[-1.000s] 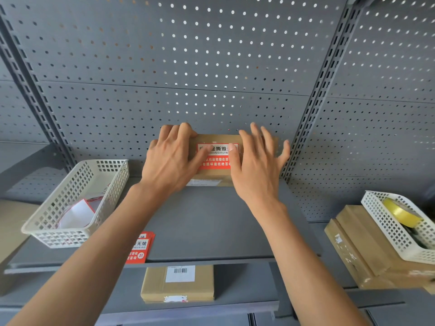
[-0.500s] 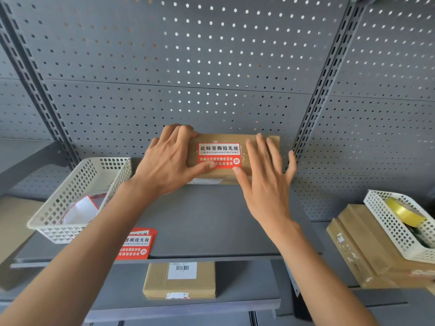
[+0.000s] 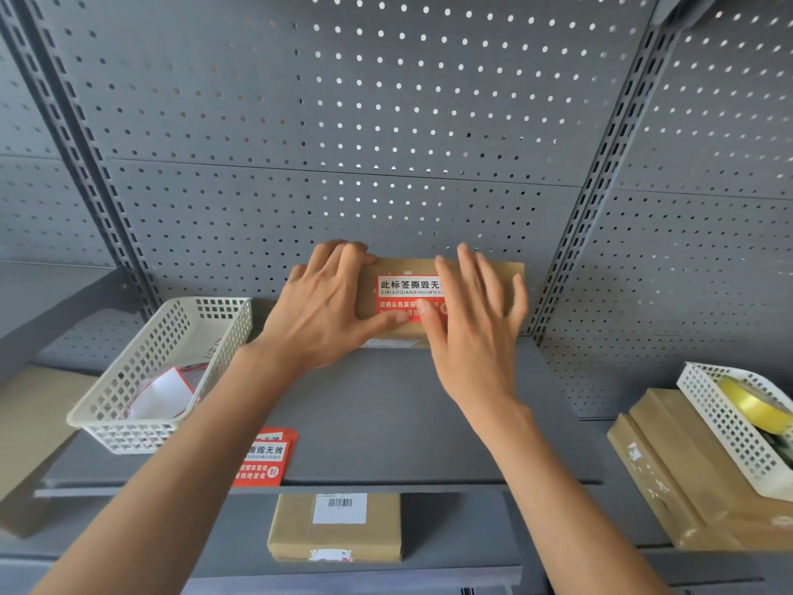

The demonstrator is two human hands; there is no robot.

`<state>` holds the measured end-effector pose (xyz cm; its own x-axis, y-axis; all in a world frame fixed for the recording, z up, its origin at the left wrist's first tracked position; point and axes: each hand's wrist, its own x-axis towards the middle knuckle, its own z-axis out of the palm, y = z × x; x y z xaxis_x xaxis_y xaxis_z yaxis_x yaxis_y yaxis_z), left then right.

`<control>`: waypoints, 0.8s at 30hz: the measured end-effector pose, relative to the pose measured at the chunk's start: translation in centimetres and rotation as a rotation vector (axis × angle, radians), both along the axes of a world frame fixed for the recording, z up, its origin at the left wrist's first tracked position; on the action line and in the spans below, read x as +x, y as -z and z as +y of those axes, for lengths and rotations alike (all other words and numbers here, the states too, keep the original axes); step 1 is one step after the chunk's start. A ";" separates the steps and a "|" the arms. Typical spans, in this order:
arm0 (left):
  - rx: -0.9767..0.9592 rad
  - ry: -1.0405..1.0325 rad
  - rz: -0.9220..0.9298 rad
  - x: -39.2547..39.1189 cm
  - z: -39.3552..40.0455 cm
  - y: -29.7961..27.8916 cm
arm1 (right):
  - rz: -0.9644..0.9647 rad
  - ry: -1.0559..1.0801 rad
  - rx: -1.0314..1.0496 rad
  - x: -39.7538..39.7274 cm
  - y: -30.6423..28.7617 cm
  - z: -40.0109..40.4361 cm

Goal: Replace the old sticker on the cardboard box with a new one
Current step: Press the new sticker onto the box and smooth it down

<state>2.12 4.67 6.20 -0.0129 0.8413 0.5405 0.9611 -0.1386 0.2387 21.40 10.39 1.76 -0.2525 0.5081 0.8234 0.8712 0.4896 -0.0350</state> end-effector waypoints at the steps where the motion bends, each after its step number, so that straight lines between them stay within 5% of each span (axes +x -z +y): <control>1: -0.007 0.007 -0.001 -0.1 0.0 0.0 | -0.001 0.014 -0.016 0.5 0.0 0.2; 8: -0.017 0.076 0.036 -1.1 -0.1 0.0 | 0.038 0.080 -0.049 3.9 -0.4 1.1; 17: 0.116 -0.124 -0.168 2.6 0.6 -0.1 | 0.071 0.030 -0.018 -2.0 -2.2 1.4; 24: 0.109 -0.139 -0.115 2.1 1.0 0.2 | 0.052 0.083 -0.044 -1.4 -1.8 1.7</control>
<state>4.22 5.71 5.97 -0.1915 0.7640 0.6162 0.9400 -0.0378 0.3390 20.01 12.05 3.60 -0.1657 0.5617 0.8106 0.9050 0.4131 -0.1013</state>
